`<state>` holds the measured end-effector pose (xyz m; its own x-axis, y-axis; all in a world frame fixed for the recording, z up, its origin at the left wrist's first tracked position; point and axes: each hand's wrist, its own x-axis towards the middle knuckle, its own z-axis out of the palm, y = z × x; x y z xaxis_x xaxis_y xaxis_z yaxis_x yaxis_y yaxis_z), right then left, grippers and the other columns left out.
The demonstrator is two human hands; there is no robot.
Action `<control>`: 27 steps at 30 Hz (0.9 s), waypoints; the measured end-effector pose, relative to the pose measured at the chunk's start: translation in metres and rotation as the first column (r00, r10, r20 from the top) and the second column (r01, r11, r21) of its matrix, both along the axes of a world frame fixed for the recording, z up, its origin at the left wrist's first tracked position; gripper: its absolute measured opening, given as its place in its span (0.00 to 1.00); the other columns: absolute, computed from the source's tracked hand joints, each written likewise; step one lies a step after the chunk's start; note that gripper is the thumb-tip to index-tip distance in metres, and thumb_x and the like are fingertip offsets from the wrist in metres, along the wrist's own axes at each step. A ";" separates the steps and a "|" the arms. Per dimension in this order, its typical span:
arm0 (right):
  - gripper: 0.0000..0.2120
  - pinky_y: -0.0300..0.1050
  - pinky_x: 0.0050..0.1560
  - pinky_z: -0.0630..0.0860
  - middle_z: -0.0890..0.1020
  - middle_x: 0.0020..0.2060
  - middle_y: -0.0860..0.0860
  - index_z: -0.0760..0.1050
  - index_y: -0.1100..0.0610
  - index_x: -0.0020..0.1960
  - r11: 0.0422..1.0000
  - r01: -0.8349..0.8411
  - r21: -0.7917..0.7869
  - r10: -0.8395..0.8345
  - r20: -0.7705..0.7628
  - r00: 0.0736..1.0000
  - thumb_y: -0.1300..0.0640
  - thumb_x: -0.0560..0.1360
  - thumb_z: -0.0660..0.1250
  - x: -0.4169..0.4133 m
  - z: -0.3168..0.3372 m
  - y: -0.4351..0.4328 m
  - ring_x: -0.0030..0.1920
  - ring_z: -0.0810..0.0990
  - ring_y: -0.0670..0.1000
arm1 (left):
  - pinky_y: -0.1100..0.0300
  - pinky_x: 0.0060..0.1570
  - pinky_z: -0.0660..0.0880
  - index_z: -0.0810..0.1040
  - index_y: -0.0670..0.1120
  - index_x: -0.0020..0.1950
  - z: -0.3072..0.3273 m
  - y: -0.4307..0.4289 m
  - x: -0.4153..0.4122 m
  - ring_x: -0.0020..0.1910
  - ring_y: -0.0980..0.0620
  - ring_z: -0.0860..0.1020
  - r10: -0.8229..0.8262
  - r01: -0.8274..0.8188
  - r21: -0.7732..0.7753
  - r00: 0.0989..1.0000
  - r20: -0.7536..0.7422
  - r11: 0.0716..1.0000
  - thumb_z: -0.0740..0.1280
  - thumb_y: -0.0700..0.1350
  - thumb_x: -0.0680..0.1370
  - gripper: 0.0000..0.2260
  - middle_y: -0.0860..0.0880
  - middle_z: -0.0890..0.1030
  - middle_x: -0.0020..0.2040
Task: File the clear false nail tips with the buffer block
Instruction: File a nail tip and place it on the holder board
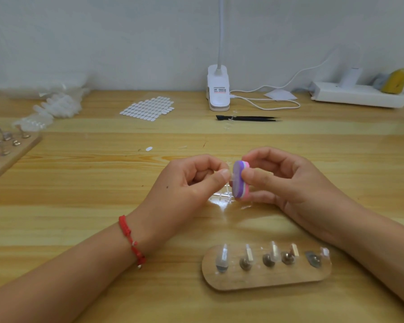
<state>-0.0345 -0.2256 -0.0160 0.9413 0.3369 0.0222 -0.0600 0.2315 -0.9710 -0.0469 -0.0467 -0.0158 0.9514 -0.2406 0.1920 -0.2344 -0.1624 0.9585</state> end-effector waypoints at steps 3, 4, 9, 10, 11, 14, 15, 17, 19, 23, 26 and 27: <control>0.12 0.40 0.39 0.81 0.86 0.41 0.52 0.86 0.53 0.42 0.999 0.036 -0.004 -0.036 0.007 0.999 0.54 0.58 0.76 -0.001 -0.001 -0.001 0.40 0.85 0.48 | 0.73 0.25 0.60 0.79 0.38 0.42 0.000 0.000 0.001 0.23 0.60 0.60 -0.003 0.003 0.003 1.000 0.005 1.000 0.65 0.39 0.77 0.06 0.50 0.64 0.27; 0.14 0.40 0.39 0.81 0.86 0.42 0.52 0.86 0.53 0.44 0.999 0.032 -0.029 -0.032 0.013 0.999 0.53 0.59 0.76 -0.001 -0.001 -0.001 0.41 0.85 0.48 | 0.72 0.26 0.60 0.79 0.38 0.42 0.000 0.000 0.000 0.23 0.60 0.60 -0.007 0.007 0.013 1.000 0.017 1.000 0.65 0.39 0.77 0.06 0.49 0.63 0.27; 0.15 0.39 0.41 0.80 0.87 0.43 0.53 0.86 0.51 0.46 0.989 -0.038 -0.141 0.040 0.010 0.999 0.52 0.60 0.79 -0.001 0.001 -0.003 0.43 0.84 0.47 | 0.70 0.25 0.59 0.79 0.40 0.40 0.000 0.001 0.000 0.23 0.59 0.59 0.076 -0.076 0.004 0.995 0.066 0.997 0.66 0.40 0.76 0.06 0.52 0.62 0.25; 0.14 0.39 0.41 0.80 0.87 0.42 0.53 0.86 0.51 0.46 0.992 -0.029 -0.121 0.030 0.008 1.000 0.52 0.60 0.79 -0.001 0.001 -0.002 0.42 0.84 0.47 | 0.70 0.24 0.59 0.78 0.42 0.39 0.000 0.001 0.001 0.23 0.59 0.59 0.096 -0.096 -0.010 0.994 0.059 0.995 0.67 0.40 0.76 0.06 0.53 0.62 0.24; 0.13 0.38 0.40 0.80 0.86 0.41 0.53 0.86 0.52 0.45 0.997 -0.011 -0.082 0.011 0.003 1.000 0.53 0.61 0.78 -0.001 0.001 -0.002 0.41 0.85 0.47 | 0.71 0.24 0.59 0.78 0.42 0.39 0.000 0.001 0.001 0.23 0.59 0.59 0.094 -0.093 -0.016 0.994 0.053 0.996 0.67 0.40 0.76 0.06 0.53 0.62 0.24; 0.13 0.37 0.40 0.80 0.86 0.41 0.53 0.86 0.52 0.45 0.999 0.046 -0.021 -0.046 -0.004 0.999 0.53 0.60 0.75 -0.002 -0.001 0.000 0.41 0.85 0.48 | 0.71 0.25 0.59 0.79 0.42 0.39 0.000 -0.001 -0.001 0.23 0.58 0.59 0.027 -0.029 0.024 0.998 0.060 0.999 0.67 0.41 0.76 0.06 0.52 0.63 0.25; 0.14 0.37 0.41 0.80 0.87 0.42 0.53 0.86 0.52 0.46 0.998 0.036 -0.043 -0.036 0.002 0.999 0.52 0.60 0.75 -0.002 0.000 0.000 0.42 0.85 0.48 | 0.71 0.25 0.59 0.79 0.42 0.39 0.000 -0.001 -0.001 0.23 0.58 0.59 0.034 -0.035 0.020 0.997 0.065 0.999 0.67 0.41 0.76 0.06 0.51 0.63 0.25; 0.15 0.37 0.42 0.80 0.87 0.43 0.53 0.86 0.53 0.47 0.996 -0.003 -0.094 0.003 0.003 1.000 0.51 0.60 0.76 -0.004 0.001 0.001 0.42 0.85 0.48 | 0.71 0.24 0.59 0.79 0.43 0.39 -0.001 0.001 0.000 0.23 0.59 0.59 0.088 -0.087 -0.026 0.994 0.065 0.996 0.67 0.41 0.76 0.06 0.51 0.62 0.25; 0.15 0.37 0.40 0.80 0.86 0.42 0.54 0.86 0.54 0.46 0.997 0.001 -0.077 -0.002 -0.007 1.000 0.52 0.60 0.76 -0.003 0.001 0.000 0.41 0.85 0.48 | 0.72 0.24 0.59 0.78 0.44 0.38 0.000 0.003 0.001 0.22 0.59 0.59 0.122 -0.119 -0.054 0.991 0.051 0.991 0.68 0.41 0.75 0.06 0.53 0.62 0.24; 0.12 0.38 0.39 0.80 0.87 0.42 0.54 0.86 0.55 0.45 0.999 0.045 0.003 -0.045 -0.031 0.999 0.55 0.62 0.74 -0.002 0.000 -0.001 0.40 0.85 0.48 | 0.73 0.25 0.60 0.79 0.41 0.38 -0.001 0.001 0.000 0.23 0.59 0.60 0.025 -0.024 -0.011 0.999 0.039 1.000 0.68 0.40 0.75 0.06 0.54 0.63 0.24; 0.15 0.38 0.41 0.80 0.87 0.44 0.55 0.86 0.52 0.47 0.997 -0.027 -0.076 0.025 -0.023 0.999 0.52 0.61 0.75 -0.003 0.002 -0.002 0.43 0.85 0.48 | 0.72 0.26 0.60 0.79 0.39 0.39 -0.001 0.002 -0.001 0.23 0.59 0.60 0.022 -0.023 0.006 0.998 0.060 1.000 0.68 0.40 0.75 0.06 0.55 0.62 0.24; 0.16 0.39 0.42 0.80 0.87 0.45 0.55 0.86 0.52 0.48 0.995 -0.044 -0.089 0.041 -0.029 0.999 0.51 0.60 0.75 -0.003 0.003 -0.002 0.44 0.85 0.48 | 0.72 0.26 0.60 0.79 0.40 0.39 -0.001 0.002 -0.002 0.23 0.59 0.60 0.046 -0.046 0.000 0.996 0.070 0.999 0.68 0.40 0.75 0.06 0.55 0.63 0.24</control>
<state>-0.0374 -0.2279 -0.0130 0.9259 0.3760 -0.0353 -0.0947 0.1406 -0.9855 -0.0485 -0.0442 -0.0168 0.9456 -0.1973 0.2586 -0.2936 -0.1757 0.9396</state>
